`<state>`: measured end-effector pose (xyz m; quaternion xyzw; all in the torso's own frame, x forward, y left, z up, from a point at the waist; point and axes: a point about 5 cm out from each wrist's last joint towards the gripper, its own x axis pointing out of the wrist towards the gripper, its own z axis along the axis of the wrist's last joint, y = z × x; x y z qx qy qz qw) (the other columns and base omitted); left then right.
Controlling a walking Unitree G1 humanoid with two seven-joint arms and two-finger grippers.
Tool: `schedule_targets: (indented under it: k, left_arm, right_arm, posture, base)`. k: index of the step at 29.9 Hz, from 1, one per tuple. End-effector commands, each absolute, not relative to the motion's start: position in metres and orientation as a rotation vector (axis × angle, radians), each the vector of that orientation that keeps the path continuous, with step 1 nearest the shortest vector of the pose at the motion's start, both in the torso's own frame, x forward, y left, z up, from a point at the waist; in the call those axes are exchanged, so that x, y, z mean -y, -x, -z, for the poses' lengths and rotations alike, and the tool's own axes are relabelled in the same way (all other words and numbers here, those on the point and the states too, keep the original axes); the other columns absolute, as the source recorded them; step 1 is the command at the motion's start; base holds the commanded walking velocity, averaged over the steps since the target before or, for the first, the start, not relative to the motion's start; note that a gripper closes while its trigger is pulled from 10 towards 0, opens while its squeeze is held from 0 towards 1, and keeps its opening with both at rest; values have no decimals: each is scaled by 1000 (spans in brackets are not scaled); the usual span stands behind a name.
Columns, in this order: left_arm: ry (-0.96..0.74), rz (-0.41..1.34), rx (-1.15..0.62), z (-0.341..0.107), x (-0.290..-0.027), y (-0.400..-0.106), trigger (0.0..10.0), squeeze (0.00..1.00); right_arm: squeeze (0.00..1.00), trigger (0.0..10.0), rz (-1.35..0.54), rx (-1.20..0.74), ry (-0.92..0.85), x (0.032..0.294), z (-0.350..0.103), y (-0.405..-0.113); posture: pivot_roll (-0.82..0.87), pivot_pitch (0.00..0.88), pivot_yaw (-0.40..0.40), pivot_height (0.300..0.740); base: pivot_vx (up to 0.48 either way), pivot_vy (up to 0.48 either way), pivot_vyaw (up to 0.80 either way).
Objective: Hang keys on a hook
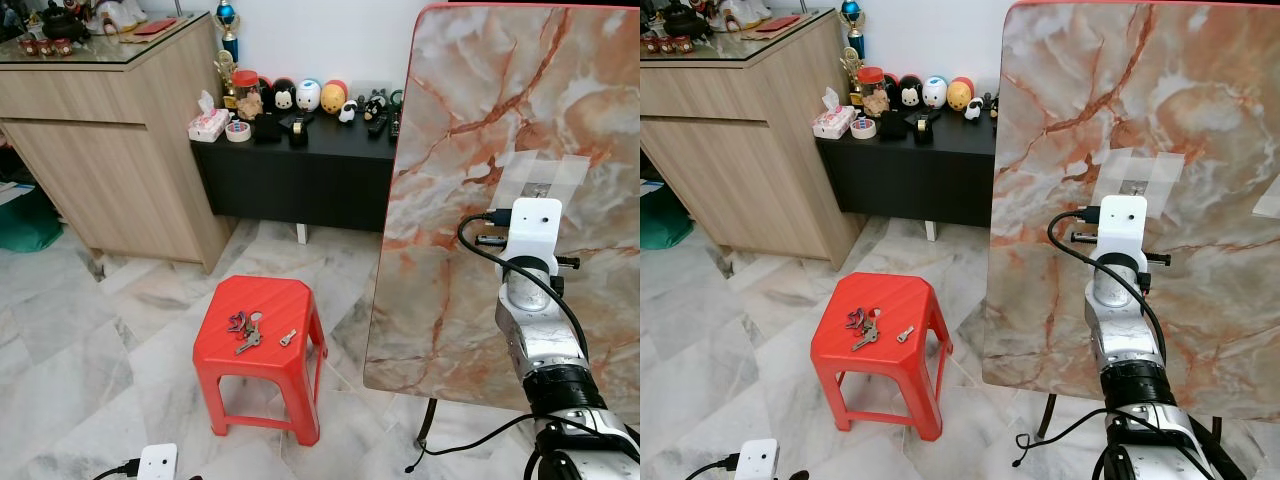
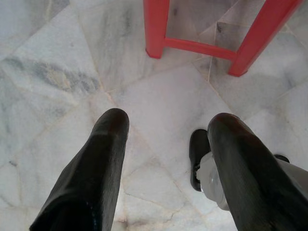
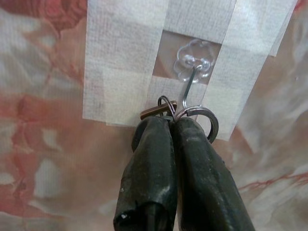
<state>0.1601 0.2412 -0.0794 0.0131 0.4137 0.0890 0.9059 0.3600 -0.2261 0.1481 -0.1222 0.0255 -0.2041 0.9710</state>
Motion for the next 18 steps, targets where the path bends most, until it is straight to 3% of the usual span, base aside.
schedule_targets:
  k: [1,18]
  left_arm:
    - [-39,-176,-888,82,-243,-154,10000,0]
    - [-41,-177,-896,82,-243,-154,10000,0]
  right_arm:
    - [0,10000,424,-39,229,230,-156,-364]
    - [0,10000,419,-27,224,230,-160,-367]
  posture:
    - [29,0,25,740]
    - [30,0,27,740]
  base:
    - [0,0,0]
    - [0,0,0]
